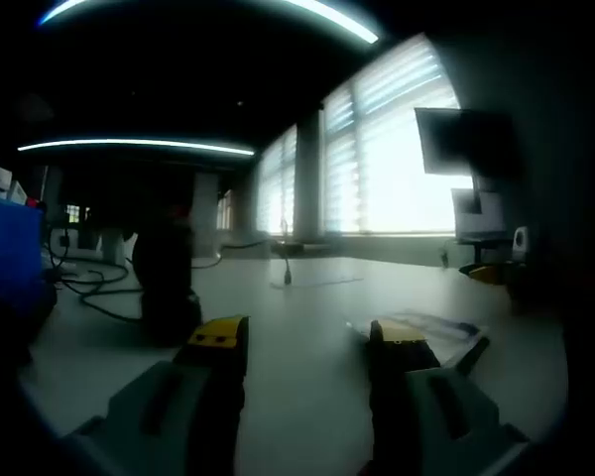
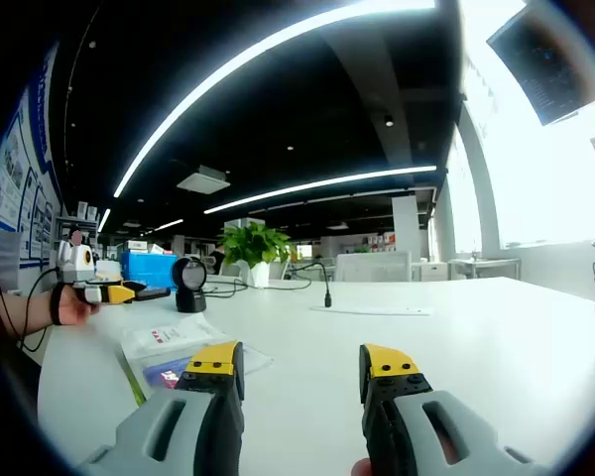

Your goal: Clip sheet goods on table flip sheet goods clip sheet goods scan sheet goods put sheet goods back to table

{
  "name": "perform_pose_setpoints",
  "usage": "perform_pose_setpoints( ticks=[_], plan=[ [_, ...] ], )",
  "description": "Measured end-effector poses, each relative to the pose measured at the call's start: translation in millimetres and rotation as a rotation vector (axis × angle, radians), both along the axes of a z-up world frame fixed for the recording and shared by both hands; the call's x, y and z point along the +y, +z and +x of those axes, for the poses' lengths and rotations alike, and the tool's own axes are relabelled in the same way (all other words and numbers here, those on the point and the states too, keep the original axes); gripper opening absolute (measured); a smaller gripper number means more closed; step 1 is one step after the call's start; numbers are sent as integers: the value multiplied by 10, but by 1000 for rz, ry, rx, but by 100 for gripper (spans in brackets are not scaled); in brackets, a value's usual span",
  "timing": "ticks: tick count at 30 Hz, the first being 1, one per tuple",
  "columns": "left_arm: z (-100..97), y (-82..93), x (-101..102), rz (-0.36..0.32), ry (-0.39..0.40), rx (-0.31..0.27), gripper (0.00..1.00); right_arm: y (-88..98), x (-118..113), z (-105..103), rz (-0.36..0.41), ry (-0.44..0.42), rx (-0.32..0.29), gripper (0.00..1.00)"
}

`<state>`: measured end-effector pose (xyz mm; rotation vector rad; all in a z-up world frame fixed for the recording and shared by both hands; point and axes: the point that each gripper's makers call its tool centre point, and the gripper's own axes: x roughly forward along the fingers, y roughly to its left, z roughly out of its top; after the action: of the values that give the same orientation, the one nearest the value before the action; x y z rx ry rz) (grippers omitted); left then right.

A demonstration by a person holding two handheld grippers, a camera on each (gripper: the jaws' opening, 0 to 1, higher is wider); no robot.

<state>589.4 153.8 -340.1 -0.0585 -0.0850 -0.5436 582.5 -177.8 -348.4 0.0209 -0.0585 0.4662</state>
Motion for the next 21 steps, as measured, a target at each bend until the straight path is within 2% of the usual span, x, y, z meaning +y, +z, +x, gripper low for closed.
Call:
perform_pose_setpoints(
  ticks=[3,12,21],
  plan=[
    [-6,34,20,-12,5,-13,43,-2,-1,1,-1,0,1,42],
    [2,-40,-14,38,3,-1,44,0,-9,3,2,-2,-1,41],
    [14,-17,27,-1,15,4,46,-6,-13,6,9,-4,4,39]
  ],
)
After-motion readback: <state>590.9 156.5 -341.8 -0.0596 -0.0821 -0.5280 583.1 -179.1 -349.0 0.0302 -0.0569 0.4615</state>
